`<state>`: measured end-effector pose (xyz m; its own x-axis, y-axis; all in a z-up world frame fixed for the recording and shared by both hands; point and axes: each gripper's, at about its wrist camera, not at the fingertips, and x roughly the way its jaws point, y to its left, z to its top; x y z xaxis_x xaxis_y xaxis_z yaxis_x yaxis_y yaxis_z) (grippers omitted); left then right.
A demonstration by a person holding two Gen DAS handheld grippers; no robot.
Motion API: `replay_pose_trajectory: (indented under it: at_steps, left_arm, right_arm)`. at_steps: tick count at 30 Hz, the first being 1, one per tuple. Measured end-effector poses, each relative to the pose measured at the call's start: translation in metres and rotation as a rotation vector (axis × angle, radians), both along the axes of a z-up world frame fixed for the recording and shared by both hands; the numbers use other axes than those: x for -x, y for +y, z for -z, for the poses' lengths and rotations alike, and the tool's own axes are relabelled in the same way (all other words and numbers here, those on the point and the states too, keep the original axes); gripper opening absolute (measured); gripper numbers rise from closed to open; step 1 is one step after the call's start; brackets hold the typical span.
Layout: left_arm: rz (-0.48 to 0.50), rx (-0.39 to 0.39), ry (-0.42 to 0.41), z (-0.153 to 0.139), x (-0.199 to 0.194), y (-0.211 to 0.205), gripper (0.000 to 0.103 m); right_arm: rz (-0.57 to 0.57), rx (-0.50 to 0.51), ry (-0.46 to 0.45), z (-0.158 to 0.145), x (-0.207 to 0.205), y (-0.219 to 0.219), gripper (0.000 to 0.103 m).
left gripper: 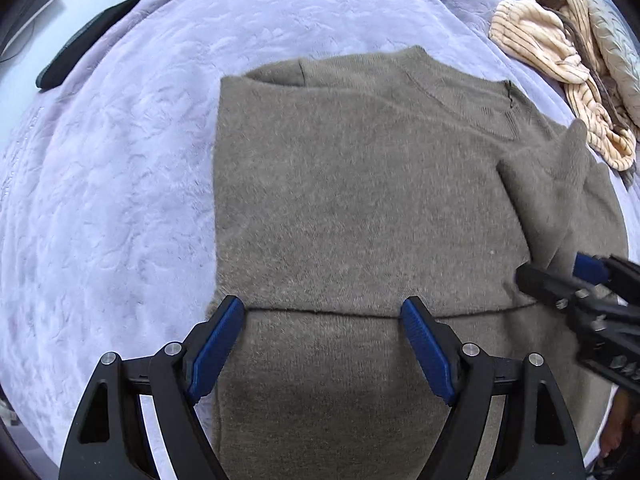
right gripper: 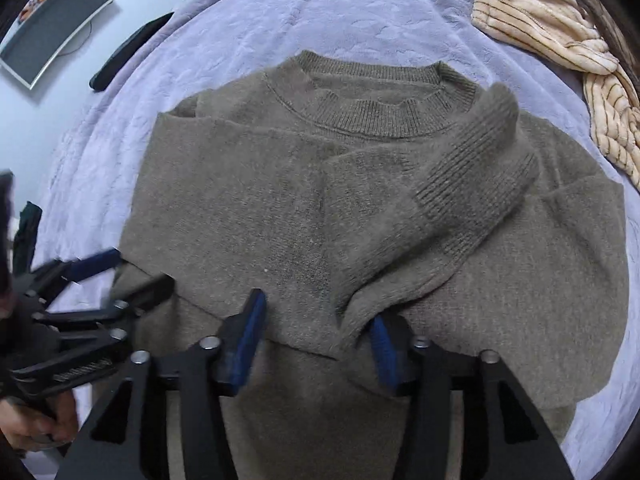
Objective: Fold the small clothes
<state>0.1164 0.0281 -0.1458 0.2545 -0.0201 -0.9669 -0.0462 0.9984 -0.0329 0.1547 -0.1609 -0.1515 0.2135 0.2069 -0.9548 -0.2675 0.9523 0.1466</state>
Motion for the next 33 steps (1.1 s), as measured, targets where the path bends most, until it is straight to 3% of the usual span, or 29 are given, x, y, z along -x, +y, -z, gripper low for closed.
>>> replay_pose_trajectory:
  at_steps: [3, 6, 11, 13, 15, 17, 19, 21, 26, 28, 29, 30, 33]
  left_arm:
    - [-0.010, 0.028, 0.016, 0.006, 0.004, 0.001, 0.082]
    - [-0.010, 0.044, 0.008, 0.004, 0.007, 0.004, 0.082]
    - [-0.022, 0.067, 0.005, -0.001, 0.010, 0.016, 0.082]
    - [-0.032, 0.074, 0.003, -0.005, 0.011, 0.023, 0.082]
    - [-0.039, 0.078, 0.003, -0.007, 0.015, 0.029, 0.082]
    - [-0.046, 0.083, 0.000, -0.011, 0.019, 0.036, 0.082]
    - [-0.048, 0.087, -0.004, -0.018, 0.028, 0.047, 0.082]
    - [-0.047, 0.087, -0.006, -0.020, 0.033, 0.050, 0.082]
    - [-0.046, 0.101, -0.010, -0.021, 0.026, 0.045, 0.082]
    - [-0.046, 0.105, -0.005, -0.019, 0.018, 0.038, 0.082]
    - [-0.048, 0.106, -0.001, -0.019, 0.013, 0.034, 0.082]
    - [-0.049, 0.113, 0.000, -0.019, 0.014, 0.033, 0.082]
    - [-0.040, 0.108, -0.007, -0.022, 0.016, 0.033, 0.082]
  right_arm:
    - [0.066, -0.073, -0.014, -0.020, 0.003, -0.015, 0.056]
    - [0.242, -0.202, 0.014, -0.024, -0.003, -0.050, 0.057]
    - [0.545, -0.465, 0.103, -0.002, -0.014, -0.099, 0.056]
    - [0.645, -0.552, 0.134, 0.007, -0.019, -0.109, 0.048]
    - [0.720, -0.618, 0.158, 0.016, -0.019, -0.110, 0.046]
    - [0.742, -0.622, 0.134, 0.012, -0.018, -0.113, 0.046]
    - [0.730, -0.533, 0.067, -0.001, -0.016, -0.117, 0.047]
    - [0.711, -0.489, 0.018, -0.009, -0.018, -0.123, 0.061]
    - [0.638, -0.544, 0.079, 0.008, -0.041, -0.137, 0.064]
    - [0.630, -0.572, 0.112, 0.017, -0.046, -0.138, 0.056]
    - [0.634, -0.594, 0.120, 0.019, -0.047, -0.137, 0.029]
    - [0.635, -0.626, 0.134, 0.021, -0.048, -0.134, 0.009]
    - [0.608, -0.693, 0.110, 0.008, -0.047, -0.121, 0.009]
